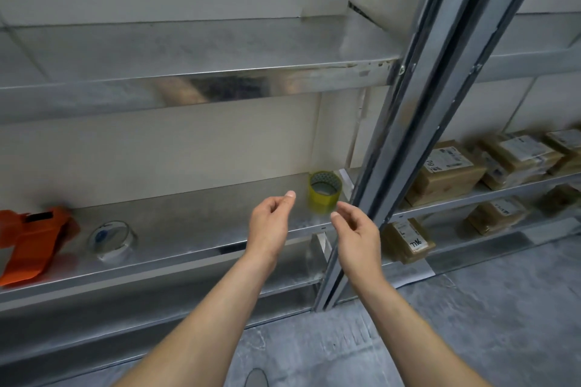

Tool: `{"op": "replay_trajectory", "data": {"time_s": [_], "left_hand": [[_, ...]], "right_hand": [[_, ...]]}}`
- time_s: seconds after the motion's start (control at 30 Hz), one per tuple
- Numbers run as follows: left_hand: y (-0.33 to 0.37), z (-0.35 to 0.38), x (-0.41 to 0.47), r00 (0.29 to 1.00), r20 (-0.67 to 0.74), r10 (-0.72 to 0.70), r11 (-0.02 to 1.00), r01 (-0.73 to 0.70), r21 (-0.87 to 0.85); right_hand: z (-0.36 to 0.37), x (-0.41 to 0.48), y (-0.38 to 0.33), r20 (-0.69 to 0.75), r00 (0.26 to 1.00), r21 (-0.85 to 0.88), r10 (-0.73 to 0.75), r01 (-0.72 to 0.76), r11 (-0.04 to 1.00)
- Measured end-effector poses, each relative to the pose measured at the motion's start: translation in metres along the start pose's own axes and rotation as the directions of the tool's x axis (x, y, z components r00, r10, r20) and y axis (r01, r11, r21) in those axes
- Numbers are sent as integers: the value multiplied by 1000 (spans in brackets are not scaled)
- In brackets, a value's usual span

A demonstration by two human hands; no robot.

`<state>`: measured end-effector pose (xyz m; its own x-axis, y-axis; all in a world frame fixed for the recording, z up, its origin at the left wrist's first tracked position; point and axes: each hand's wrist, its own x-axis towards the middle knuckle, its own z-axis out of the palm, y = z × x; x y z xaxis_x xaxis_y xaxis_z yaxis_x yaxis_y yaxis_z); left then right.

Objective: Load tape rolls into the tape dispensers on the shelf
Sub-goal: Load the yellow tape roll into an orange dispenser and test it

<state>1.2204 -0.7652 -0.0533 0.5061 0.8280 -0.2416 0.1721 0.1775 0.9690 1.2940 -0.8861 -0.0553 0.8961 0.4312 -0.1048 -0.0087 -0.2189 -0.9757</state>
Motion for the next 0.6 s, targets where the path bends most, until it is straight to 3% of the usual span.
{"op": "replay_trajectory", "data": {"time_s": [0.3, 0.6], "left_hand": [[7, -3, 70, 997, 57, 44, 998, -47, 42], [19, -7, 99, 999, 52, -2, 989, -6, 148]], "right_hand": [[42, 60, -2, 3, 1000, -199, 10, -9, 980], [66, 104, 5, 92, 993, -507, 77, -20, 862]]}}
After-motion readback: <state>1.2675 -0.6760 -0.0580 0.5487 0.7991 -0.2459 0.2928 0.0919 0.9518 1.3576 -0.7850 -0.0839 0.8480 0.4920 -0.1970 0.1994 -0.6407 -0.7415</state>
